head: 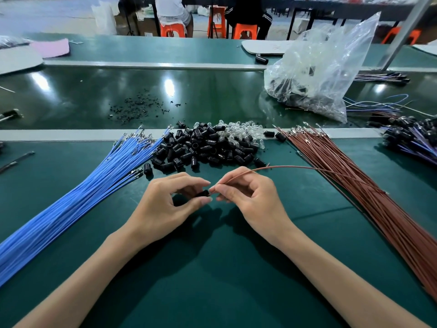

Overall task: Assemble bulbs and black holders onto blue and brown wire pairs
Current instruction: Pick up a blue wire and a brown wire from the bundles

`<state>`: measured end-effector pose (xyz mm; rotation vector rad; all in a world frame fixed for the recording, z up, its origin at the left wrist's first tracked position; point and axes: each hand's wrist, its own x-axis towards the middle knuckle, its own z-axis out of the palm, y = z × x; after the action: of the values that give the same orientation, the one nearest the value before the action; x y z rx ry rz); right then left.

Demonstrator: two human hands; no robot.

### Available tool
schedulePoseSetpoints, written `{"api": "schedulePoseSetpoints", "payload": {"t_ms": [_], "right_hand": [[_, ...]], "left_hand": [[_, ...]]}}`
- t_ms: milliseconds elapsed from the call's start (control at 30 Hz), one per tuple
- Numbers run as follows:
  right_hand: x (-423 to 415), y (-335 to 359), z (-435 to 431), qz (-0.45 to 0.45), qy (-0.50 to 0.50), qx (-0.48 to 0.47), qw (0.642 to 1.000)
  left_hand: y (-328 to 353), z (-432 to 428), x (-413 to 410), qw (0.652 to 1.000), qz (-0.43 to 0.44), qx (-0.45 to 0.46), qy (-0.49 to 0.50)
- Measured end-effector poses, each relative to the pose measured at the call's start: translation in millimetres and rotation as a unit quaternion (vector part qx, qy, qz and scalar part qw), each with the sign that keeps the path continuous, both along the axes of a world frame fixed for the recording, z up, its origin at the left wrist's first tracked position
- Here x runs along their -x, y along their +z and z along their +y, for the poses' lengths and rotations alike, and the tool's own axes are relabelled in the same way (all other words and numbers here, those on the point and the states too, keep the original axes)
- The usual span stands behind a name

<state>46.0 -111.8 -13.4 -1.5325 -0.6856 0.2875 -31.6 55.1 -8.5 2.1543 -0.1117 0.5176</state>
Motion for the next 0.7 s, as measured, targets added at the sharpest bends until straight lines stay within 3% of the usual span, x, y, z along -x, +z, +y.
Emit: {"api": "schedulePoseSetpoints", "payload": {"t_ms": [267, 700], "right_hand": [[-4.7, 0.5, -2.9, 0.051, -0.001, -0.034, 0.998], [-0.5, -1.5, 0.4, 0.015, -0.015, -0.034, 0.999]], "left_hand": [[2.2, -3.8, 2.6, 0.998, 0.034, 0.052, -0.003], [2.6, -4.7, 3.7, 0.997, 0.041, 0.067, 0.013]]}}
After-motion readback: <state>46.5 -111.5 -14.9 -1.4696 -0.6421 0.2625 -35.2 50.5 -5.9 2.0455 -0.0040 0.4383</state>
